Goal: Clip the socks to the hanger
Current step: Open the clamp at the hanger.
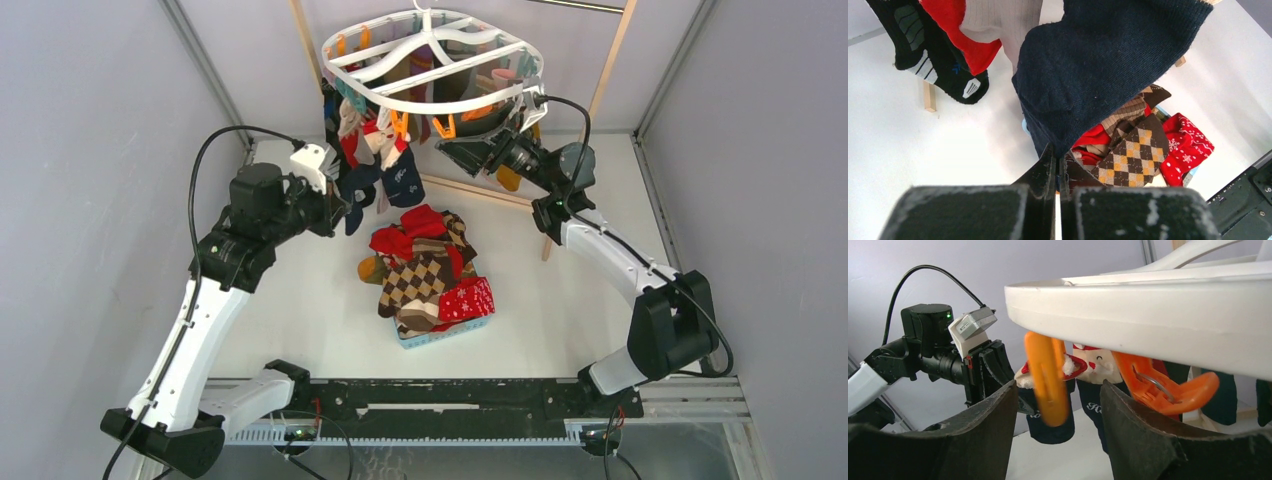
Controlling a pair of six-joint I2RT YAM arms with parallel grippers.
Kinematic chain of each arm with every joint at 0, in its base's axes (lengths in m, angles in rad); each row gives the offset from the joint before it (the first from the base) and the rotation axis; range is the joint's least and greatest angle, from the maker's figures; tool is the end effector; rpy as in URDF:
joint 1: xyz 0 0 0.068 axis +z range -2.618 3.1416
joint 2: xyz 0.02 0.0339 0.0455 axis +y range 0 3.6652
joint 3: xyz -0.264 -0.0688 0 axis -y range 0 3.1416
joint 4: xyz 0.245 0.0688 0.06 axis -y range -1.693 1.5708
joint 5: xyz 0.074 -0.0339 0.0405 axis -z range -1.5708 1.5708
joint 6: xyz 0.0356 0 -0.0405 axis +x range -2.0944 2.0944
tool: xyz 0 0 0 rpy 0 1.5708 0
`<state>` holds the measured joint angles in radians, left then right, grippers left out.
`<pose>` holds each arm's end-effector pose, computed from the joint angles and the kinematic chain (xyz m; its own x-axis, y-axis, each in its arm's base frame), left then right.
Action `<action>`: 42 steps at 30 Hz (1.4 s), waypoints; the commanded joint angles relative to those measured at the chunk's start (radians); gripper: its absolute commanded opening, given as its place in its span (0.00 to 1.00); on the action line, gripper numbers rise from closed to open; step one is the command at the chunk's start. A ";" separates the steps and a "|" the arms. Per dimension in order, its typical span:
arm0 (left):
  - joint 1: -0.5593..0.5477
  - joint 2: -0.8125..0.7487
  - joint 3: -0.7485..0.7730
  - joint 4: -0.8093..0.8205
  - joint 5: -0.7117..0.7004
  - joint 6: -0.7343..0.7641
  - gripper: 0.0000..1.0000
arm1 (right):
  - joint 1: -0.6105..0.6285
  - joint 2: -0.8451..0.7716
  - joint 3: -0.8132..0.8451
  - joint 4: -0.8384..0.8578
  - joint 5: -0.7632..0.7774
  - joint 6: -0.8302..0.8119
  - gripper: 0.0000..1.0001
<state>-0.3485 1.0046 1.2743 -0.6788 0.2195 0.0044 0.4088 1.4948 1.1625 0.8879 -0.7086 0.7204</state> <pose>0.1837 -0.0750 0.4162 -0.3716 0.1396 -0.9178 0.5227 0.8485 -0.0826 0.3000 0.1552 0.4068 -0.1700 0.4722 -0.8649 -0.9274 0.2201 0.3025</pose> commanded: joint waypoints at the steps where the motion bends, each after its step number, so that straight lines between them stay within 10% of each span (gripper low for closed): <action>1: 0.005 -0.028 0.060 0.012 0.000 0.023 0.00 | 0.014 -0.015 0.031 0.076 0.018 -0.020 0.67; 16: 0.005 -0.037 0.051 0.006 -0.020 0.024 0.01 | 0.073 -0.096 0.010 -0.038 0.086 -0.205 0.25; 19: 0.005 -0.038 0.055 0.000 -0.032 0.022 0.16 | 0.096 -0.119 0.010 -0.084 0.132 -0.268 0.17; 22: 0.005 -0.037 0.065 -0.025 -0.028 0.017 0.61 | 0.120 -0.132 0.011 -0.119 0.180 -0.325 0.09; 25: 0.005 -0.037 0.094 -0.076 -0.020 0.007 0.81 | 0.140 -0.128 0.023 -0.151 0.209 -0.363 0.04; 42: 0.004 0.055 0.424 -0.089 0.204 -0.216 0.88 | 0.293 -0.020 0.133 -0.192 0.367 -0.507 0.00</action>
<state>-0.3485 0.9874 1.5723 -0.8696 0.3283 -0.0914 0.6628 1.4624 1.2373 0.6571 -0.3893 0.2653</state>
